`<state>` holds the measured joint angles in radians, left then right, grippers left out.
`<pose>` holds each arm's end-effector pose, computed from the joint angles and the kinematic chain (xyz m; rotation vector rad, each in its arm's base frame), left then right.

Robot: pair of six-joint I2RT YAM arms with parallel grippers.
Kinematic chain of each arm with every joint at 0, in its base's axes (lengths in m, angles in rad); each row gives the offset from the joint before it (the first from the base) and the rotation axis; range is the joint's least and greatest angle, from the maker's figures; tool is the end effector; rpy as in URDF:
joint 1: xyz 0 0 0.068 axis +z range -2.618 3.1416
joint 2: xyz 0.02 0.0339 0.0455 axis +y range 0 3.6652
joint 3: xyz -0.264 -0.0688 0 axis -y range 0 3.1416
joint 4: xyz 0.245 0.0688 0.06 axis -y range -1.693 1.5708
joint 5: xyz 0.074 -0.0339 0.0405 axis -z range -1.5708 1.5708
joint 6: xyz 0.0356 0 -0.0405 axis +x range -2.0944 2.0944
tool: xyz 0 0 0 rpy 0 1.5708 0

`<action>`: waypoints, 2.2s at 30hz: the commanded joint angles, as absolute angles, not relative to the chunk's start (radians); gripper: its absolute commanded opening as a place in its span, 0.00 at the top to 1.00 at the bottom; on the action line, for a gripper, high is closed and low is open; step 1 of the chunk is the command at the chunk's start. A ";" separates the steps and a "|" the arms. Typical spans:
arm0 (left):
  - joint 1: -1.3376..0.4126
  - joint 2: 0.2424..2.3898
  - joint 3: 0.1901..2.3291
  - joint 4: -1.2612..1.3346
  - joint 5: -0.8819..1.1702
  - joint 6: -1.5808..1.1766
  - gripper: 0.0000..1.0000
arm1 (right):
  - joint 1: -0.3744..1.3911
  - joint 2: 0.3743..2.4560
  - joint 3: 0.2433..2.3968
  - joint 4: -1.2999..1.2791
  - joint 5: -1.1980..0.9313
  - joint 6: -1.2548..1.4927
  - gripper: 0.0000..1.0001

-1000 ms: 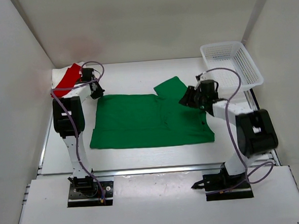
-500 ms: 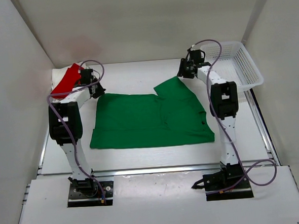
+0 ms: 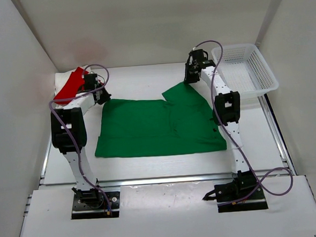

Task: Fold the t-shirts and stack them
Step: Grap the side of the flattened tshirt furthest away from the robot with both arms, then fold the other side of the tshirt into a rectangle

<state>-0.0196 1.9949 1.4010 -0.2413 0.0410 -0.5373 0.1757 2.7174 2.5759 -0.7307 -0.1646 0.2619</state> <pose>0.4387 -0.0101 0.1855 -0.6029 2.3518 -0.3050 0.5718 0.1074 0.1634 0.0322 2.4668 0.3935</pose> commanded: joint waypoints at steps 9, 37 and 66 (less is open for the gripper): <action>-0.012 1.907 1.361 -0.204 0.054 -0.531 1.00 | 0.163 2.636 2.696 -0.874 -0.133 0.207 1.00; 0.086 1.542 1.022 -0.190 0.104 -0.502 1.00 | 0.100 1.550 1.283 -0.548 -0.164 0.222 1.00; 0.221 1.022 0.480 0.083 0.319 -0.776 0.51 | 0.109 0.913 0.523 -0.311 -0.104 0.443 0.71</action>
<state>0.2749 1.1622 0.4656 -0.0006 0.3748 -0.7624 0.0937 0.9565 0.4553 -0.3725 -0.1398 0.4416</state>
